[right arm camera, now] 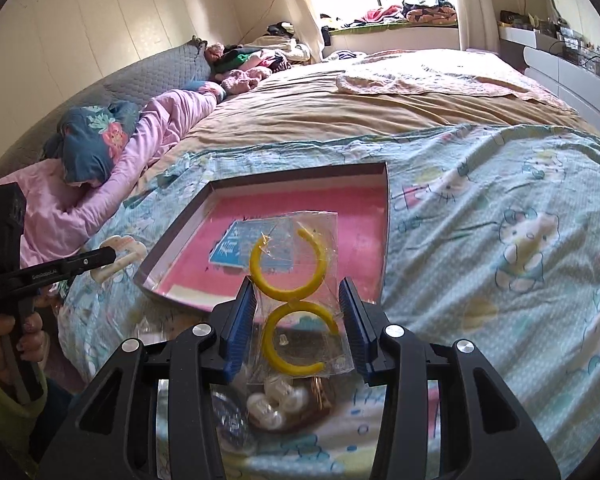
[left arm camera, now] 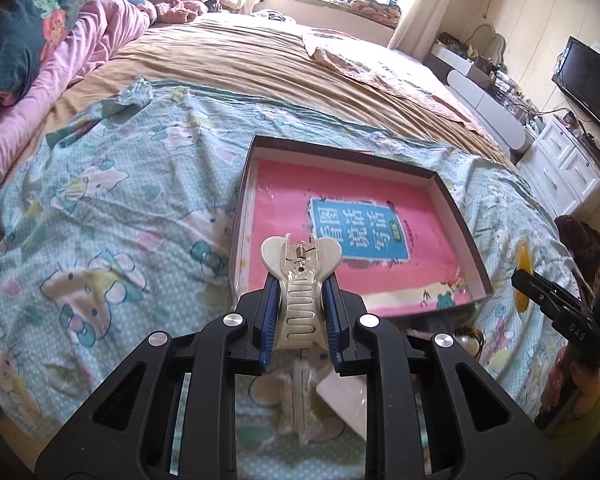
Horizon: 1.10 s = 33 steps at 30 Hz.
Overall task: Organize jewelry
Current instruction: 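Carry the claw clip with the left tool while the right tool carries the rings bag over the tray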
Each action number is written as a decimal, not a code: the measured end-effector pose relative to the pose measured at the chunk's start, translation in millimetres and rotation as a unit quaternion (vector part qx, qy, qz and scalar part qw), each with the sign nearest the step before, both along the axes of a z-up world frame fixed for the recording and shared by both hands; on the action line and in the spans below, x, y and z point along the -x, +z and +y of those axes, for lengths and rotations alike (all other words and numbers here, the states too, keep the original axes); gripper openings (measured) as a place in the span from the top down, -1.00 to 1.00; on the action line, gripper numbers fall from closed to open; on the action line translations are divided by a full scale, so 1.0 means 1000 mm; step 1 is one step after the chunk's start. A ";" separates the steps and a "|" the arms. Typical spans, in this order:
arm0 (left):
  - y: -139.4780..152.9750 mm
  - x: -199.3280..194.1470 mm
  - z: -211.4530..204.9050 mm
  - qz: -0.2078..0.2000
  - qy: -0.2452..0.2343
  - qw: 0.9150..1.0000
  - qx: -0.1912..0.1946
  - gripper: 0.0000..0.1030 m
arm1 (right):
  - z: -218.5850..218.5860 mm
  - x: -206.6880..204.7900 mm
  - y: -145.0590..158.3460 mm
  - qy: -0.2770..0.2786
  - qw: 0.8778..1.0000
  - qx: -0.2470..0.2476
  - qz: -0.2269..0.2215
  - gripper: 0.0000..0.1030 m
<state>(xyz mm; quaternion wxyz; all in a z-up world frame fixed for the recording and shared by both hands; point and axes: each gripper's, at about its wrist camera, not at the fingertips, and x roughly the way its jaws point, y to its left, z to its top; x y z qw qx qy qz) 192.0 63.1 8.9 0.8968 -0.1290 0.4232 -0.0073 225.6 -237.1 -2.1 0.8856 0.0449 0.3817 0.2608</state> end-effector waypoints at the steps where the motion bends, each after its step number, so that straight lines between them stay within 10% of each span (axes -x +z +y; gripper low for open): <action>1: -0.002 -0.006 0.000 0.001 0.001 1.000 0.003 0.73 | 0.003 -0.006 -0.001 0.000 1.000 0.002 0.000 0.20; 33: -0.050 -0.058 0.006 0.018 -0.010 1.000 0.001 0.73 | 0.046 -0.057 -0.059 -0.047 0.994 0.074 0.061 0.09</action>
